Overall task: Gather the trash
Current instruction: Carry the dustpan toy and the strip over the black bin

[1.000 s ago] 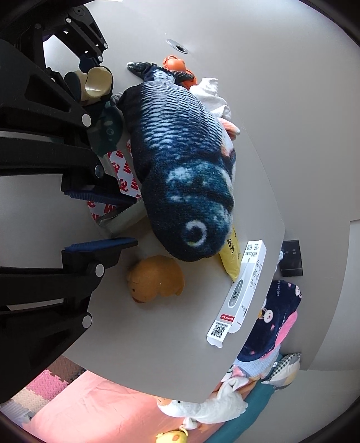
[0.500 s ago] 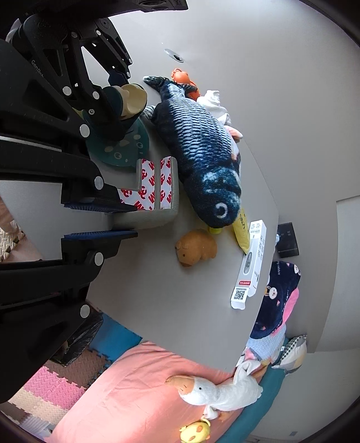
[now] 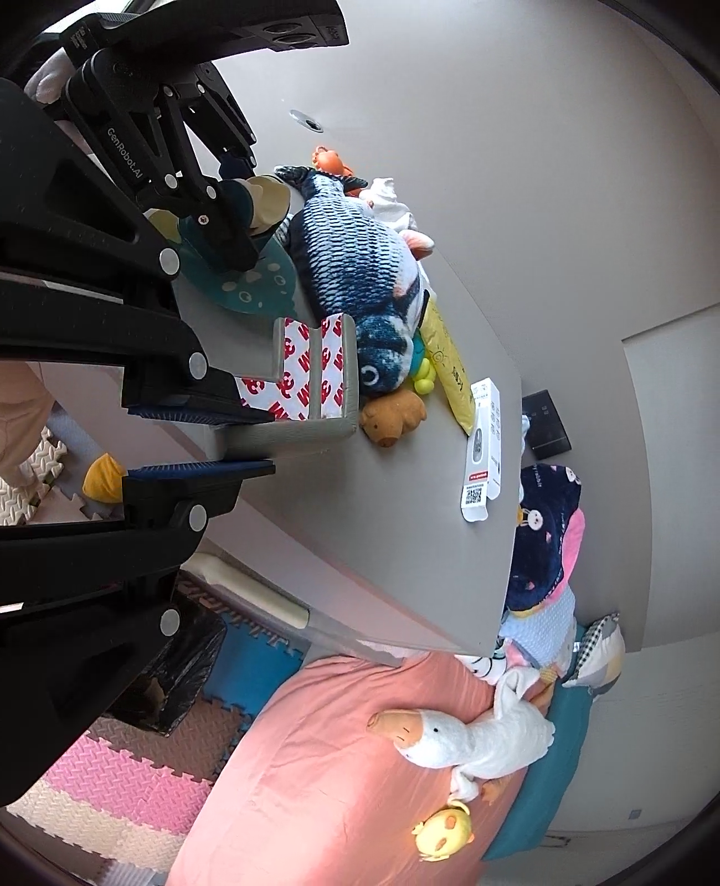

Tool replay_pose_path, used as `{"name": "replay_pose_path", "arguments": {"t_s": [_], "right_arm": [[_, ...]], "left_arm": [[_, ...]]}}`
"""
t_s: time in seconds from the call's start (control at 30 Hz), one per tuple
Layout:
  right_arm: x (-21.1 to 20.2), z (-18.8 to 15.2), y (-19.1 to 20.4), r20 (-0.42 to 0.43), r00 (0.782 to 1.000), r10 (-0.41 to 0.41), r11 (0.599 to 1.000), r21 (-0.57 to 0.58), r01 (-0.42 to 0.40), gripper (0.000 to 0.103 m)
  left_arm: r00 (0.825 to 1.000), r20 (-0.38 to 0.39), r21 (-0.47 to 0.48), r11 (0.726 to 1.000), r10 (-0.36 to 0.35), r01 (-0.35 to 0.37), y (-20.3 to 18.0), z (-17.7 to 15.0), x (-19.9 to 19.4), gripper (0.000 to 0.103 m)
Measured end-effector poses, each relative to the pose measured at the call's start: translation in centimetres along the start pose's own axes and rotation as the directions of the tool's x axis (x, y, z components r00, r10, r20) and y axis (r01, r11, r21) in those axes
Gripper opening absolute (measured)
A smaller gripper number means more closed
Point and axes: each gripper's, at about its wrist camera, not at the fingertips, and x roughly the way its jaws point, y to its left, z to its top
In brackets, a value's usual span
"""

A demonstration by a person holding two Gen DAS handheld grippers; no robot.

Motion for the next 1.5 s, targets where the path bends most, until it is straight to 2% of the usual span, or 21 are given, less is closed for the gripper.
{"name": "replay_pose_path", "arguments": {"t_s": [0.27, 0.53, 0.83, 1.5], "right_arm": [[-2.6, -0.4, -2.6, 0.051, 0.998, -0.025, 0.999, 0.035, 0.024, 0.013], [-5.4, -1.2, -7.2, 0.086, 0.993, -0.087, 0.992, 0.103, 0.078, 0.013], [-7.9, -2.3, -12.0, 0.091, 0.981, -0.171, 0.972, 0.179, 0.153, 0.013], [-11.0, -4.3, -18.5, 0.084, 0.957, -0.276, 0.925, 0.292, 0.242, 0.013]], "left_arm": [[1.000, -0.015, 0.041, 0.999, -0.027, 0.027, -3.8, -0.4, 0.2, 0.045], [0.994, -0.048, 0.069, 0.993, -0.095, 0.098, -8.2, 0.0, 1.5, 0.045], [0.987, -0.077, 0.127, 0.981, -0.140, 0.149, -12.4, 0.3, 2.6, 0.046], [0.962, -0.155, 0.256, 0.931, -0.225, 0.260, -21.1, 0.4, 4.9, 0.046]]}}
